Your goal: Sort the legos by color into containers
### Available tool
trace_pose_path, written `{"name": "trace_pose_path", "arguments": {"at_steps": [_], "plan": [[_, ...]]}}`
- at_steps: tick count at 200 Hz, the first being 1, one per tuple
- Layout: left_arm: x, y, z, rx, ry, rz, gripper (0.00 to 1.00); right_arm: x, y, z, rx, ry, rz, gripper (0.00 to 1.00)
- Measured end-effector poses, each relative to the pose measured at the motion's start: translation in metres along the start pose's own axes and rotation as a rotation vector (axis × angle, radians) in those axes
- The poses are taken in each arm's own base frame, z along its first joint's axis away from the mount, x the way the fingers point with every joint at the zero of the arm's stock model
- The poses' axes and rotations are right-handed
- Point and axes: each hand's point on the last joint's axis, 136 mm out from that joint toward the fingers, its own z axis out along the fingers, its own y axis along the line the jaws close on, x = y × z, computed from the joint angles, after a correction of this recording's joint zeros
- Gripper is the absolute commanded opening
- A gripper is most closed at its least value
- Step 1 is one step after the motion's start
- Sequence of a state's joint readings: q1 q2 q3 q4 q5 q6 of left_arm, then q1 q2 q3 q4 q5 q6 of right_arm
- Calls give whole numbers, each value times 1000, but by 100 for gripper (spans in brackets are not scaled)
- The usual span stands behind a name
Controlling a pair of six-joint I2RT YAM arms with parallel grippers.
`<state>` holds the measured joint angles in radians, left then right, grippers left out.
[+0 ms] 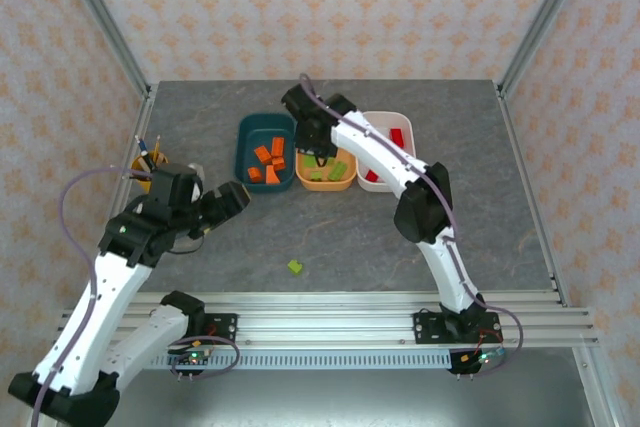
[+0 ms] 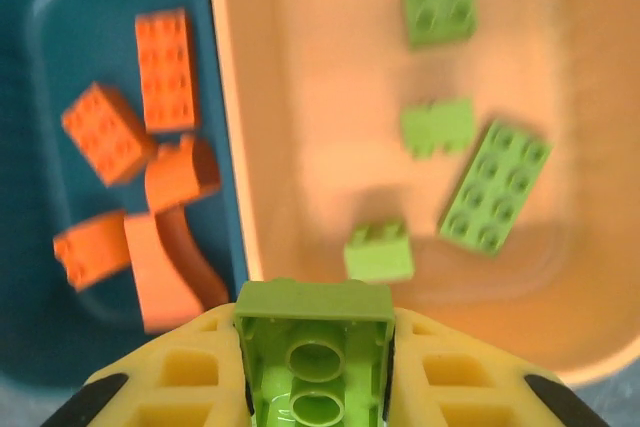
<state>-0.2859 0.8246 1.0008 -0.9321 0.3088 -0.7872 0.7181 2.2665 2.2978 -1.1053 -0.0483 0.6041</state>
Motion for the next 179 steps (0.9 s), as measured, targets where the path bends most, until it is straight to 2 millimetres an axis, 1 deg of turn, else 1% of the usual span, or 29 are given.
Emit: {"name": "trace_pose_path", "arguments": {"at_steps": [9,24,42,58,77,93,101,119,134,156,169,179], "plan": [[-6,-7,6,4,0,0,91,-17,-3,4,-7,-22,6,26],[-18,-18,17,9,-4,1,91,-37,-5,15,-21,-47,11,26],[-31,-31,30,17,-10,4,91,-49,-7,39,-32,-45,7,26],[-40,-41,40,22,-13,7,91,-47,-11,65,-29,-17,-4,26],[-49,-53,50,31,-17,17,91,-38,-13,97,-25,31,-26,27],[-56,-62,55,39,-21,23,91,-29,-12,118,-28,64,-43,29],[-59,-66,58,43,-24,25,91,-26,-13,124,-23,75,-51,30],[-65,-75,61,53,-32,36,91,-29,-10,122,-37,68,-64,32],[-65,-79,64,58,-32,46,91,-33,-7,120,-54,58,-67,41],[-63,-82,65,61,-29,54,91,-32,-6,120,-59,65,-72,52],[-63,-82,65,60,-32,58,91,-32,-7,121,-61,67,-75,56],[-63,-82,65,59,-35,58,91,-32,-8,121,-60,68,-77,56]]}}
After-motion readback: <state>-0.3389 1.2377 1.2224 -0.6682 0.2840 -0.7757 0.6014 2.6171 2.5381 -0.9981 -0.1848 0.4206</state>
